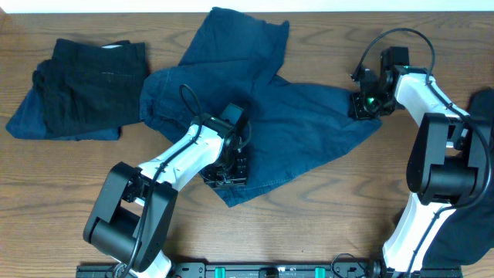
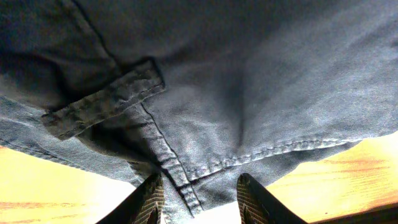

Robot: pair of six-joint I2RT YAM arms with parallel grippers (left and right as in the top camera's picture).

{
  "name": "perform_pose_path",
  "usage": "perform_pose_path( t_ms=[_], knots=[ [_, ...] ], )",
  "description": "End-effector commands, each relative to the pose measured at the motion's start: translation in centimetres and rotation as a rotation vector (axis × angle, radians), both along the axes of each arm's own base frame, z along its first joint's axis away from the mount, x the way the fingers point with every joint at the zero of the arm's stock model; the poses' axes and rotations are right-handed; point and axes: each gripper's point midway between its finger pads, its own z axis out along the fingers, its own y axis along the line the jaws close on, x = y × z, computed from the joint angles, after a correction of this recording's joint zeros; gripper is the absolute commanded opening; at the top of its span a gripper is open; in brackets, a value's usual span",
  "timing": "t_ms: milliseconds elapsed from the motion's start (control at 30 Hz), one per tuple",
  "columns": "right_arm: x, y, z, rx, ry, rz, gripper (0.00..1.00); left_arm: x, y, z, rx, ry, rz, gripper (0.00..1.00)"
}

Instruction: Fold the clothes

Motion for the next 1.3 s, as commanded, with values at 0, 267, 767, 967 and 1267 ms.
perform_pose_path(
  t_ms=[0,267,767,967,1267],
  knots=[
    [-1.7,-4.2,-1.9,-0.185,0.101,-0.184,0.01,0.0,1.0,-0.6,0.057,0.001,0.005,0.41],
    [-7.6,-14.3,1.5,-0.458,0.261,-0.630,0.01,-0.3,4.4,-0.6,0.190,0.014,0.009,0.41],
    [-11.5,-13.3,5.0,-0.387,0.372,-0.661,0.19,4.0,5.1,0.9,0.014,-0.076,0.147,0.48],
    [-9.2,-14.5,9.0,-0.359,0.167,-0.781,0.24,6.7,2.9,1.4,-0.117,-0.180,0.127,0.50],
    [-8.8,-14.6,11.3,-0.348,0.084,-0.795,0.41,9.3,-0.4,3.0,-0.304,-0.247,0.184,0.50]
  ],
)
